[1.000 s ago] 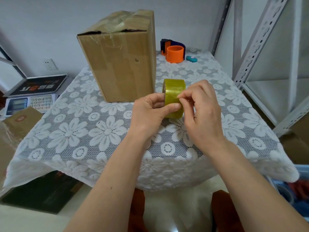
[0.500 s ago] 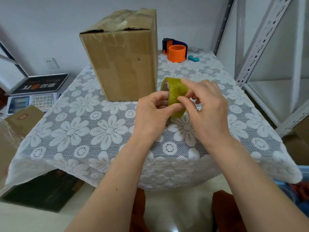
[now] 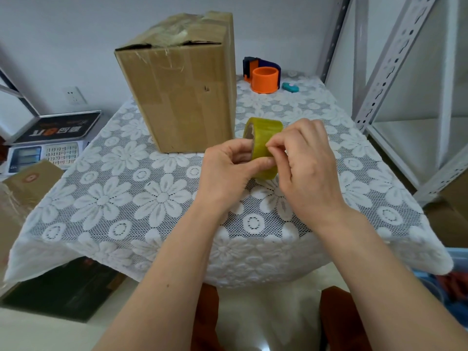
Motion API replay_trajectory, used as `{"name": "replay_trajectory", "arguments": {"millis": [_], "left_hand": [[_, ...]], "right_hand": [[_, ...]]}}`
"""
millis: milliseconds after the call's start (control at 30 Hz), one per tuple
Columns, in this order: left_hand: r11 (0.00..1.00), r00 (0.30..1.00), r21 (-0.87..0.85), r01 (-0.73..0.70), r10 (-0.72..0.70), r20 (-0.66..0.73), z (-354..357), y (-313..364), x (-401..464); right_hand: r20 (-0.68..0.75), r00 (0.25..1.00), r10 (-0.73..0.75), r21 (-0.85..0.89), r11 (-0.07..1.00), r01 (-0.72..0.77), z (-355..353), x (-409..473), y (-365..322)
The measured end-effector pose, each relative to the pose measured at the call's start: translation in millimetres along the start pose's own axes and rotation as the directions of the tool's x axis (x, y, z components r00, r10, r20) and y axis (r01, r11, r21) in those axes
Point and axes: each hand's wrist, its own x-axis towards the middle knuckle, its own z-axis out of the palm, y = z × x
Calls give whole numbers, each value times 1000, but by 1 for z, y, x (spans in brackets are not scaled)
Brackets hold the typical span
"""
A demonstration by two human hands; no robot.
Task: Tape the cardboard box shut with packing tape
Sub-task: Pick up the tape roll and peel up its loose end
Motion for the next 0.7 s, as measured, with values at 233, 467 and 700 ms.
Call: {"name": "replay_trajectory", "arguments": {"millis": [233,467,700], "left_hand": [[998,998,-42,51,-49,40,-2,1,-1],[993,993,-51,103,-100,54,-4,0,1],[983,986,-104,149,-140,91,-8,0,2]], "right_hand": [[79,997,14,22,1000,-16,-5,1,-1],[113,994,6,28,1000,-10,-5,1,0],[125,992,-13,50,999,7,-3,-1,0]]}}
